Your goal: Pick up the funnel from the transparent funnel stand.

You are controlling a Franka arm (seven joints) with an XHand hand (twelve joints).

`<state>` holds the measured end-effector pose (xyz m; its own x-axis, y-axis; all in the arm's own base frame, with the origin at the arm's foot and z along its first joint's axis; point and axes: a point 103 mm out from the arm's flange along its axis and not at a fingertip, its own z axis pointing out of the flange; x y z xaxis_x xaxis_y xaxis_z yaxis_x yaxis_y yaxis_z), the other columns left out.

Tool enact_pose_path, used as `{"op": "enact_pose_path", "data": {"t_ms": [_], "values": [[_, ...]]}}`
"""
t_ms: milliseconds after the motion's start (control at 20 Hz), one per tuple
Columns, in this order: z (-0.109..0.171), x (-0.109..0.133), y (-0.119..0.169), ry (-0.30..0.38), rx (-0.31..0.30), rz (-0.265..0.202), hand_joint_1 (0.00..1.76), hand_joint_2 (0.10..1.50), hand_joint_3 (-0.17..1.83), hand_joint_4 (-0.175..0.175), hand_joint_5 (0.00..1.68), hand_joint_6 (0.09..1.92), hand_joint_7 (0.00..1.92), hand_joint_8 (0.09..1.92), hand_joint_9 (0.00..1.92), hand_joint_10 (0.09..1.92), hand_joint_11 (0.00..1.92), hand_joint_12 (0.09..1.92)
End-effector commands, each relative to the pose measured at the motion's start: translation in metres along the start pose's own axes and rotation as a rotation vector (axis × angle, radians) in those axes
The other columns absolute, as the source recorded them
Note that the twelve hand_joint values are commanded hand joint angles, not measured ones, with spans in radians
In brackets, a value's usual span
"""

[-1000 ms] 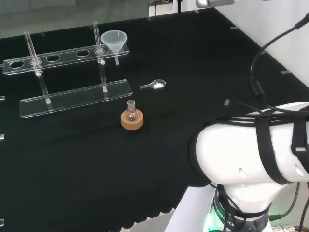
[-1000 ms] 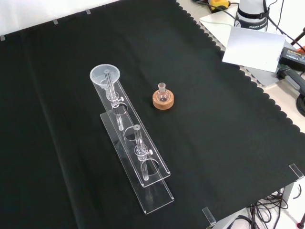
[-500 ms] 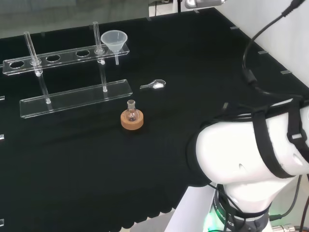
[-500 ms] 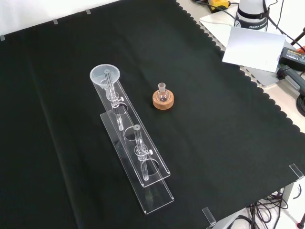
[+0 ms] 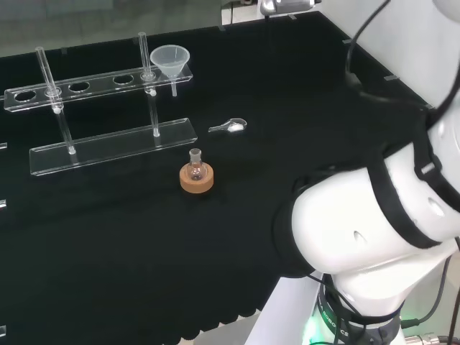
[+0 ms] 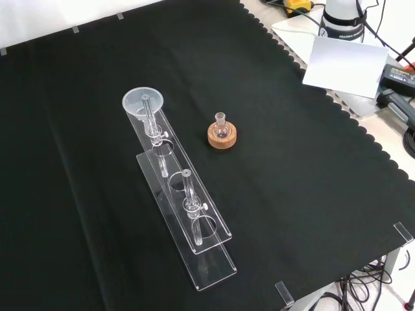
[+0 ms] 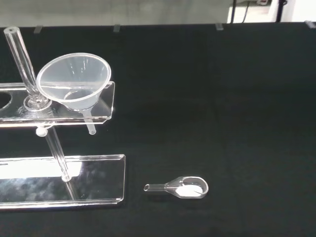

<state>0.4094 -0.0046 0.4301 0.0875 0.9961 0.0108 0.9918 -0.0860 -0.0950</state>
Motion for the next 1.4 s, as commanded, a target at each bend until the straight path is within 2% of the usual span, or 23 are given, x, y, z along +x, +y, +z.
{"op": "enact_pose_path", "data": {"t_ms": [50, 250, 400, 750, 1000, 1200, 1400], "values": [[0.021, 0.006, 0.063, -0.004, 0.027, -0.072, 0.09, 1.13, 0.30, 0.012, 0.16, 0.09, 0.08, 0.30, 0.11, 0.64, 0.00, 1.21], [0.040, 0.027, 0.079, -0.057, 0.070, -0.091, 0.21, 1.06, 0.25, 0.012, 0.18, 0.09, 0.06, 0.43, 0.14, 0.68, 0.00, 1.27], [0.055, 0.057, 0.093, -0.131, 0.107, -0.113, 0.28, 1.02, 0.23, 0.018, 0.17, 0.09, 0.03, 0.47, 0.14, 0.69, 0.00, 1.30], [0.077, 0.125, 0.109, -0.222, 0.159, -0.141, 0.36, 0.95, 0.21, 0.028, 0.12, 0.09, 0.00, 0.49, 0.13, 0.70, 0.00, 1.34], [0.089, 0.167, 0.119, -0.263, 0.190, -0.149, 0.44, 0.89, 0.19, 0.028, 0.11, 0.09, 0.00, 0.44, 0.12, 0.72, 0.00, 1.46], [0.098, 0.180, 0.127, -0.263, 0.217, -0.146, 0.48, 0.86, 0.19, 0.027, 0.09, 0.09, 0.00, 0.42, 0.12, 0.74, 0.04, 1.53], [0.103, 0.174, 0.132, -0.237, 0.234, -0.143, 0.49, 0.84, 0.18, 0.028, 0.08, 0.09, 0.00, 0.40, 0.12, 0.77, 0.08, 1.55]]}}
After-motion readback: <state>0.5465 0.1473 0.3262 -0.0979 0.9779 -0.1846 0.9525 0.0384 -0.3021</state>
